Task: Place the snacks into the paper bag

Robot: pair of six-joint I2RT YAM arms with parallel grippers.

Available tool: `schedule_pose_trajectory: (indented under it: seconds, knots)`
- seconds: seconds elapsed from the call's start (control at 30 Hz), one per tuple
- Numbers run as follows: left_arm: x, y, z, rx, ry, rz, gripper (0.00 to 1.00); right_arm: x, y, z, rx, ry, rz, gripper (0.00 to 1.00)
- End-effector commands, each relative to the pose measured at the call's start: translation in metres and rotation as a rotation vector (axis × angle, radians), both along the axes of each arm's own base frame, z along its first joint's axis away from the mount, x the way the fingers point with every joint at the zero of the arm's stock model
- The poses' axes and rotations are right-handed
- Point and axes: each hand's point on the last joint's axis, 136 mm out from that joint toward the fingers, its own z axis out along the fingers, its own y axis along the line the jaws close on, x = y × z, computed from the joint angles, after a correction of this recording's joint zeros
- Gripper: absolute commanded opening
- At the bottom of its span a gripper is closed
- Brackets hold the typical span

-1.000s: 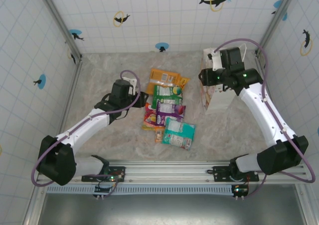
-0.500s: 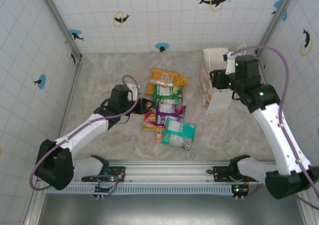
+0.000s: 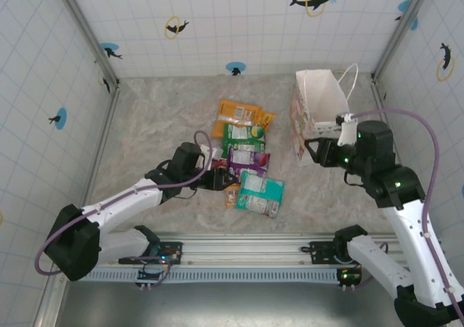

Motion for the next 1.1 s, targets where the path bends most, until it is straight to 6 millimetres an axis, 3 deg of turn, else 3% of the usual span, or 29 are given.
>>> schedule_pose_trajectory:
  seconds: [0.0,0.3,0.5,0.7,1.07]
  knots:
    - [-0.010,-0.002,-0.011,0.000,0.064,0.005,0.54,-0.018,0.009,-0.024,0.103,0.126,0.015,0.58]
    - [-0.030,-0.010,-0.034,0.000,0.154,-0.020,0.53,-0.044,0.014,-0.087,0.190,0.258,-0.002,0.57]
    - [-0.033,-0.010,-0.045,0.017,0.181,-0.006,0.50,-0.054,0.018,-0.133,0.163,0.345,-0.005,0.57]
    - [-0.037,-0.007,-0.056,0.024,0.219,0.014,0.48,-0.060,0.036,-0.176,0.198,0.413,0.022,0.57]
    - [-0.040,-0.017,-0.058,0.019,0.217,-0.034,0.49,-0.063,0.060,-0.217,0.228,0.451,0.082,0.56]
